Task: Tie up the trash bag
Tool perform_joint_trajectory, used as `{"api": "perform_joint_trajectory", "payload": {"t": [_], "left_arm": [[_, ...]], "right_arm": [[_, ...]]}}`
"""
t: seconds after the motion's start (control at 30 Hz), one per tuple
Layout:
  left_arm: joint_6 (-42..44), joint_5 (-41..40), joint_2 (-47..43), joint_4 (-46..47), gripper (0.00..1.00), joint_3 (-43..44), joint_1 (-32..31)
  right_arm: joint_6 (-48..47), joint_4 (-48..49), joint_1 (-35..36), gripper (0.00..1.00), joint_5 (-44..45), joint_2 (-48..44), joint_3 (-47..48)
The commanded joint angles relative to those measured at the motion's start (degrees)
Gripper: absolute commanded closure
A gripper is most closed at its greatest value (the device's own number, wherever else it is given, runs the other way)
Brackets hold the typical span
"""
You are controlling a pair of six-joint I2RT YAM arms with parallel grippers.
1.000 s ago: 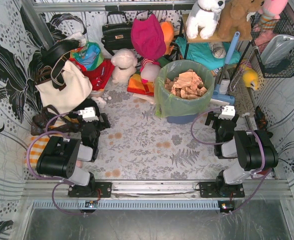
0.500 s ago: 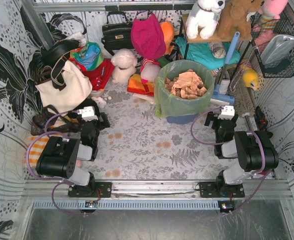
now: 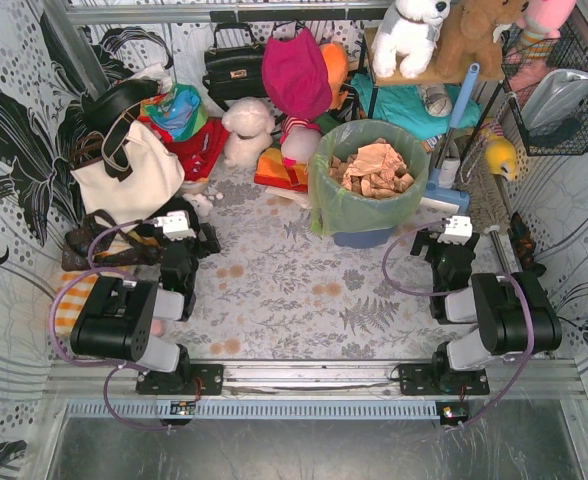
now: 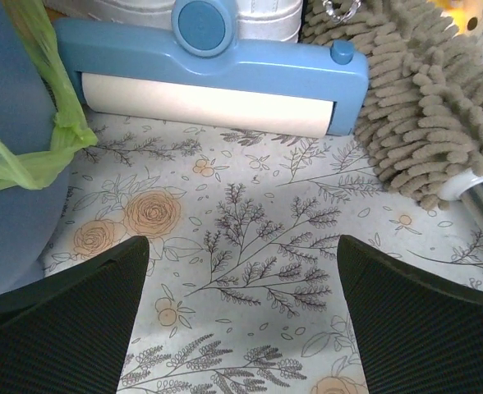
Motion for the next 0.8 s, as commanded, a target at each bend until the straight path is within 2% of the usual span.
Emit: {"api": "perform_joint_trajectory", "payload": {"t": [0.0, 0.2, 0.37, 0.5, 0.63, 0.77], "left_arm": [[1.1, 0.6, -4.4, -1.9, 0.02, 1.8, 0.1], [-1.1, -9.7, -12.2, -16.1, 0.02, 6.3, -1.5], [-6.0, -14.8, -19.2, -32.2, 0.02, 14.4, -4.7], [-10.5, -13.7, -20.9, -49.1, 0.02, 26.3, -5.5], [-17.2, -12.3, -17.9, -66.2, 0.01, 40.5, -6.5], [-21.5, -6.3, -12.6, -74.6, 0.0, 52.1, -8.9]], "right_arm": [[-0.7, 2.3, -0.2, 0.03, 0.8, -4.9, -2.3], [0.5, -14.0, -0.2, 0.03, 4.1, -19.0, -1.6], [4.8, -36.1, -0.2, 0.03, 5.7, -32.1, 4.9], [8.2, -50.8, -0.2, 0.03, 5.3, -37.3, 12.8], [9.9, -65.7, -0.2, 0.03, 5.0, -37.8, 23.4], [9.4, -75.1, -0.2, 0.03, 2.2, -35.2, 33.4]]}}
